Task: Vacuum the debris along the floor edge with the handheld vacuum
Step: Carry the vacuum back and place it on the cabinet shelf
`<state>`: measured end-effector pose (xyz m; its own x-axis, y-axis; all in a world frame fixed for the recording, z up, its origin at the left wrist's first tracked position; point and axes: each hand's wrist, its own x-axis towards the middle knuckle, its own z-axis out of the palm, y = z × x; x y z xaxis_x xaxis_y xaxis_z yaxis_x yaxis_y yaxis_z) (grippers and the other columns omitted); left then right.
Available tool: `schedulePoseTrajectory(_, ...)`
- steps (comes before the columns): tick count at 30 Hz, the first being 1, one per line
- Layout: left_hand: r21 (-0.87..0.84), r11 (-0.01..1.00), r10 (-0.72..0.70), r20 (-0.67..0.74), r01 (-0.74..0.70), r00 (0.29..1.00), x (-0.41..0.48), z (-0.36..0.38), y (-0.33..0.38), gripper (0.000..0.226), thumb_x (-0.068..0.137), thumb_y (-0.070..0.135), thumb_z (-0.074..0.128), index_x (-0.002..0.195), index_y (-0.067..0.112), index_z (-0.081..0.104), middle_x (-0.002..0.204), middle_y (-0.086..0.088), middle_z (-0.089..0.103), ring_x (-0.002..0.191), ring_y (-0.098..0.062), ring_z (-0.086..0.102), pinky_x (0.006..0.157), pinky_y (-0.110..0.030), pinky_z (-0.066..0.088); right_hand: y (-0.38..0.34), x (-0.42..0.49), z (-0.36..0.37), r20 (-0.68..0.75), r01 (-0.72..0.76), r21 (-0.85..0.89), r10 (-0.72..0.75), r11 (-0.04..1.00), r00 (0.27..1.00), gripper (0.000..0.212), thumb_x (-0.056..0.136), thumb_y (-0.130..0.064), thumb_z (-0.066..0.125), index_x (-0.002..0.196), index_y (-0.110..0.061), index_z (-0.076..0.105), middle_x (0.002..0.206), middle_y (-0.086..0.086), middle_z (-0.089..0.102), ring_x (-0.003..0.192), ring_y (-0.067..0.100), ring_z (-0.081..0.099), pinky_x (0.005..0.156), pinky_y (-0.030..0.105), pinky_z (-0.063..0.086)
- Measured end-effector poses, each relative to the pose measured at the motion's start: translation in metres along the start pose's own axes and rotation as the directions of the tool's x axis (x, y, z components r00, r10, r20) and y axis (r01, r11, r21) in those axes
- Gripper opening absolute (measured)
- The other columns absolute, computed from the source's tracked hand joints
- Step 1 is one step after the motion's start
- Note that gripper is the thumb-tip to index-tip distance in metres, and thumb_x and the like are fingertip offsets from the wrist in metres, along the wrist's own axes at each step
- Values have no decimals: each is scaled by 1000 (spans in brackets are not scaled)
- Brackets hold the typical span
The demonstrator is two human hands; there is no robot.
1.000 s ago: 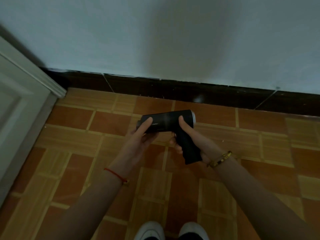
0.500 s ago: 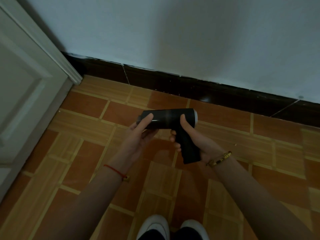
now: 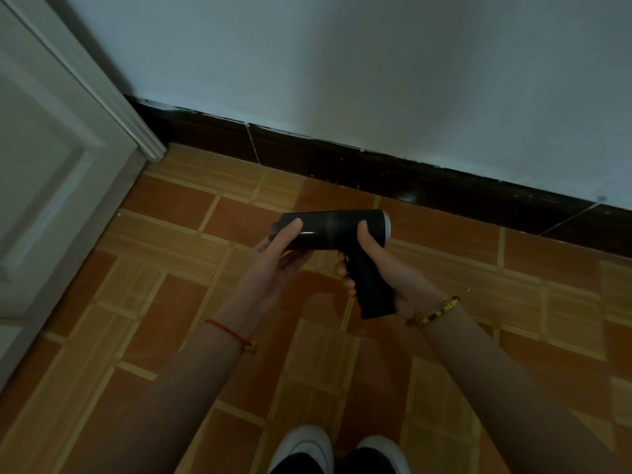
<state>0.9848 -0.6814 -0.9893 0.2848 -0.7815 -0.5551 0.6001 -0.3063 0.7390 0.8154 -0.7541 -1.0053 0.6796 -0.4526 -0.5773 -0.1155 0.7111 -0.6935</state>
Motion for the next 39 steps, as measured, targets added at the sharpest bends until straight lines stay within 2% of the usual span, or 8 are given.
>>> schedulePoseTrajectory(3, -15, 1000, 4, -10, -4, 1000, 2, 5, 7, 22, 90, 24, 62, 109, 12, 63, 108, -6, 65, 101, -17, 66, 94, -26, 56, -9, 1, 1, -16, 2, -18, -2, 1000, 1000, 57, 75, -70, 50, 83, -13, 57, 69, 0, 63, 53, 12, 57, 55, 24, 50)
schedulePoseTrajectory(10, -62, 998, 26, -13, -27, 1000, 5, 15, 31, 49, 75, 31, 71, 118, 8, 62, 113, -8, 68, 102, -17, 69, 91, -26, 57, -39, -1, 9, -24, 20, 7, -20, 1000, 1000, 59, 75, -66, 53, 89, -9, 55, 69, 3, 61, 51, 13, 57, 51, 23, 51)
schedulePoseTrajectory(16, -62, 997, 40, -9, -40, 999, -2, 29, 62, 57, 72, 32, 73, 122, 7, 61, 116, -10, 66, 108, -21, 67, 93, -28, 56, -76, -15, 21, -49, -14, -10, 13, 1000, 999, 60, 74, -67, 53, 89, -9, 57, 68, 2, 62, 54, 14, 58, 54, 25, 52)
schedulePoseTrajectory(22, -46, 997, 53, -27, -55, 998, -29, 60, 119, 64, 70, 32, 75, 125, 4, 58, 114, -12, 66, 107, -22, 67, 86, -26, 58, -132, -50, 50, -76, -8, 10, 8, 1000, 997, 59, 73, -66, 55, 88, -9, 55, 66, 1, 60, 54, 13, 57, 55, 24, 52)
schedulePoseTrajectory(27, -62, 997, 52, -62, -56, 997, -74, 90, 173, 51, 70, 29, 76, 115, 9, 62, 112, -10, 69, 108, -21, 68, 88, -28, 58, -184, -96, 86, -156, 3, -35, -8, 999, 988, 59, 70, -64, 58, 85, -8, 61, 71, 4, 64, 56, 13, 61, 55, 24, 54)
schedulePoseTrajectory(32, -88, 995, 40, -103, -50, 994, -137, 129, 237, 19, 89, 15, 68, 106, 9, 67, 101, -6, 73, 100, -18, 70, 91, -30, 58, -246, -159, 131, -191, 17, -80, -32, 997, 981, 59, 71, -63, 60, 87, -6, 62, 74, 6, 64, 60, 16, 61, 57, 25, 55)
schedulePoseTrajectory(36, -100, 994, 29, -107, -40, 994, -198, 163, 303, 19, 86, 15, 69, 104, 9, 67, 93, -3, 75, 90, -12, 73, 88, -28, 59, -304, -215, 171, -197, 31, -132, -57, 991, 979, 61, 71, -65, 59, 87, -6, 63, 73, 5, 67, 60, 16, 63, 57, 25, 54)
schedulePoseTrajectory(39, -86, 995, 44, -74, -50, 996, -245, 186, 359, 29, 76, 21, 74, 104, 13, 69, 96, -2, 76, 99, -14, 72, 96, -33, 56, -349, -261, 206, -198, 48, -129, -73, 991, 978, 60, 72, -64, 59, 87, -6, 64, 73, 7, 68, 60, 17, 63, 57, 26, 53)
